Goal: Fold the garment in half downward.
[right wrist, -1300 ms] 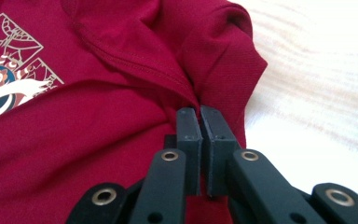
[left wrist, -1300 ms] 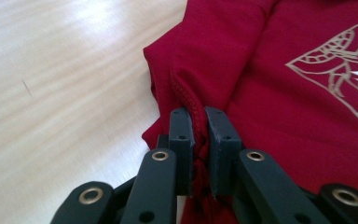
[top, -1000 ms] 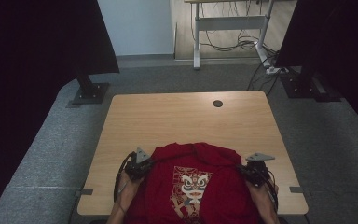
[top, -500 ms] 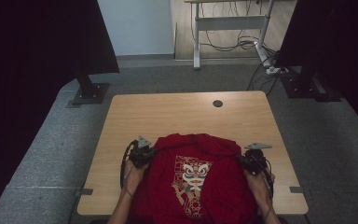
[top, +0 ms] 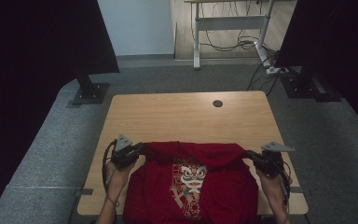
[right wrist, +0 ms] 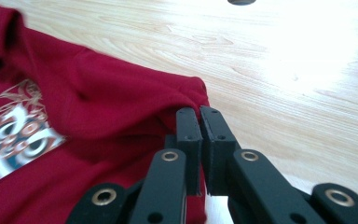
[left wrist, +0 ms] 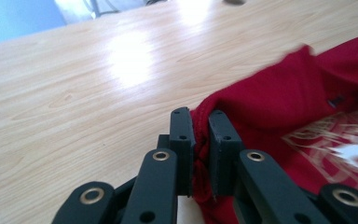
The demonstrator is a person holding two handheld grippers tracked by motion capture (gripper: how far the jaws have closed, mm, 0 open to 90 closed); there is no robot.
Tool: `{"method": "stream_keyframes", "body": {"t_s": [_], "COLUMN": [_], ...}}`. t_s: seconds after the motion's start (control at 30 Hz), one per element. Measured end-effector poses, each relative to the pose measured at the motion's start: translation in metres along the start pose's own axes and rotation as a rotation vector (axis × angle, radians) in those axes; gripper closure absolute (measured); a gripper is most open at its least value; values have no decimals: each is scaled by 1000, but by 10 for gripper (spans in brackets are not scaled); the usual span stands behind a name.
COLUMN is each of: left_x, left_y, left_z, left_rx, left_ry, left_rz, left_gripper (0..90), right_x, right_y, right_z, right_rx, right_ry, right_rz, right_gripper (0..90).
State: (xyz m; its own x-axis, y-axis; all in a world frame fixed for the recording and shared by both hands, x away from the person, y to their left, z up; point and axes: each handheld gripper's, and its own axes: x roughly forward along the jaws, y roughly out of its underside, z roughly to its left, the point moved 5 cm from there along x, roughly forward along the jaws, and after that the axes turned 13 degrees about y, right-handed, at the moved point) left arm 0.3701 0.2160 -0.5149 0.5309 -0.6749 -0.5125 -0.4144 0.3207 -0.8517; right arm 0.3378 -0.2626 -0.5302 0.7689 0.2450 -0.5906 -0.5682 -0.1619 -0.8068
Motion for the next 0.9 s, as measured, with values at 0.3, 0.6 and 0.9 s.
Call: {"method": "stream_keyframes", "body": {"t_s": [0.3, 0.6, 0.9], "left_x": [13, 29, 58], "left_y": [72, 62, 40], "left_z": [-15, -7, 16], "left_rx": [-120, -69, -29], "left_ry": [77, -5, -80], "left_rz": [92, 110, 144], "left_gripper": [797, 798, 796], "right_x": [14, 21, 49], "right_y": [60, 53, 29], "right_z": [17, 23, 20], "right_rx": [3, -44, -89], "right_ry": [-76, -22, 109], "right_rz": [151, 152, 157], "right_gripper": [862, 856, 857]}}
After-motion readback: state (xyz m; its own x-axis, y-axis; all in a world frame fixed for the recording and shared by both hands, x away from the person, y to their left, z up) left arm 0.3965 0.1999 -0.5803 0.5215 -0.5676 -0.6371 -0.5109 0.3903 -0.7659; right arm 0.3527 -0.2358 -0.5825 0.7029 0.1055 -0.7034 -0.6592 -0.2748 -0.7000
